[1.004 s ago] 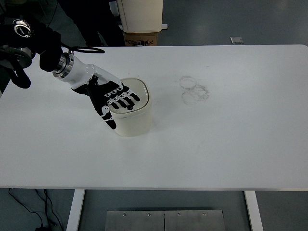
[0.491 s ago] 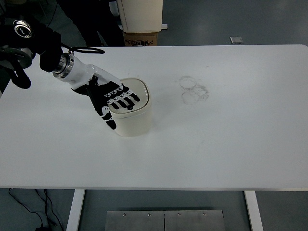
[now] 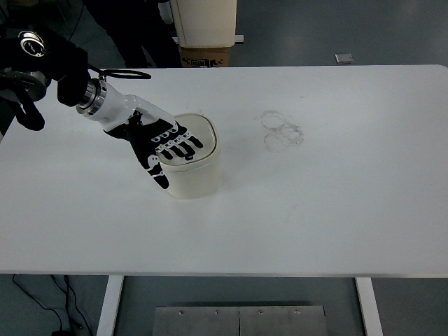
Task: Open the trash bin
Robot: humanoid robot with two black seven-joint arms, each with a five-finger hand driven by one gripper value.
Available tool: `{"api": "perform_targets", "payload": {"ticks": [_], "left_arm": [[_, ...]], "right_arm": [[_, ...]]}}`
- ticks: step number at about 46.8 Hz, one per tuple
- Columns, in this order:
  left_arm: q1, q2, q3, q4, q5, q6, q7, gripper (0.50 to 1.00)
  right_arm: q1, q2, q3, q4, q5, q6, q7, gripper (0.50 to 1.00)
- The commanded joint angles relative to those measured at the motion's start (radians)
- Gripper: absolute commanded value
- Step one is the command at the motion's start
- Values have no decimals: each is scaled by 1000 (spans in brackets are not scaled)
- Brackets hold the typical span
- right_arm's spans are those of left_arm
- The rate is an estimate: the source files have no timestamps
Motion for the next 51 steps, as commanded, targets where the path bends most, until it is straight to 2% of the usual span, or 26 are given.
{"api": "perform_targets", "payload": {"ticks": [1, 23, 36, 51], "left_arm": [[0, -1, -1, 1, 1, 0, 0, 1000], [-48, 16, -9, 21, -4, 0, -1, 1000], [-40, 25, -30, 168, -30, 0, -9, 1000], [9, 108, -82, 368, -212, 0, -15, 1000]], "right_arm": [[0, 0, 0, 0, 0, 0, 0, 991], [0, 0, 0, 0, 0, 0, 0, 991], [0, 0, 0, 0, 0, 0, 0, 991], [0, 0, 0, 0, 0, 0, 0, 991]]}}
